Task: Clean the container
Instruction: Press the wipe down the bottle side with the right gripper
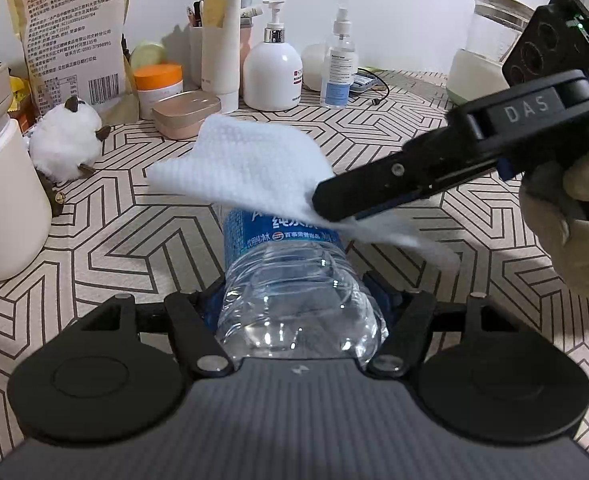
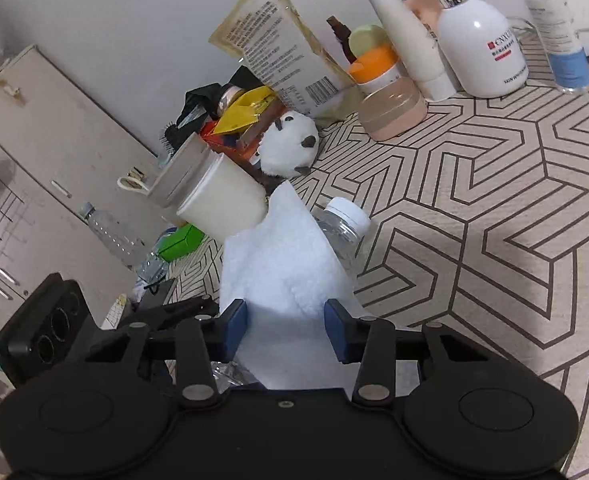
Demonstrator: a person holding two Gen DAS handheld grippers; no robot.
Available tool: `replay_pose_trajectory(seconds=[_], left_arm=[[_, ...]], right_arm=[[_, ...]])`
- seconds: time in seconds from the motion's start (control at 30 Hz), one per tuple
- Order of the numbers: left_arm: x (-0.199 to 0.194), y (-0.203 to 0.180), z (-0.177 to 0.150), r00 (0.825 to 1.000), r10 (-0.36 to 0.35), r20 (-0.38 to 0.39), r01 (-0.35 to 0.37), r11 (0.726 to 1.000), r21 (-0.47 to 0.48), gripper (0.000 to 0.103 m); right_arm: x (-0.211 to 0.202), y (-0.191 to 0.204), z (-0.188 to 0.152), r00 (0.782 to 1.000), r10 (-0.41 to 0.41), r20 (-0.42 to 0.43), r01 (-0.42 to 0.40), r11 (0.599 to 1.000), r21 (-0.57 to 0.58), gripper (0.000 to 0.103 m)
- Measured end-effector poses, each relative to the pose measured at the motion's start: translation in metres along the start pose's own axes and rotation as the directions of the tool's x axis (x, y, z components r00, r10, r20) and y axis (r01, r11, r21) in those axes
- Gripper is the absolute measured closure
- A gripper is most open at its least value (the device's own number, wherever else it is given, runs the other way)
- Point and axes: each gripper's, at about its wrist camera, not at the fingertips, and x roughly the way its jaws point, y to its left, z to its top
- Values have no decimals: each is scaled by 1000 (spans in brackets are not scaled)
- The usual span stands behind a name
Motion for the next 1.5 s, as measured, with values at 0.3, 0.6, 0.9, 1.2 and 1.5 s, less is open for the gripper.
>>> replay_pose_trajectory(seconds=[0.3,0.6,0.9,1.2,1.5], left_arm=[[0,4,1,1000,-18,-8,18,1000,-13,35],[-1,10,2,998,-53,-16,52,997,-62,33],[-3,10,2,998,-55,-27,53,996,-68,30],[-1,6,3,998,-46,-32,46,999,-26,22],[-7,15,1,998,-57,32,61,989,-134,32]], right_arm=[[0,-3,-1,1000,-1,2,1,1000,-23,51],[3,2,-11,995,82,-62,-84,996,-25,50],[7,12,-16,992,98,-76,-104,992,-71,49],[5,0,-17,996,7,-85,-12,999,-51,50],[3,4,-15,998,21,-65,-26,996,-80,76]])
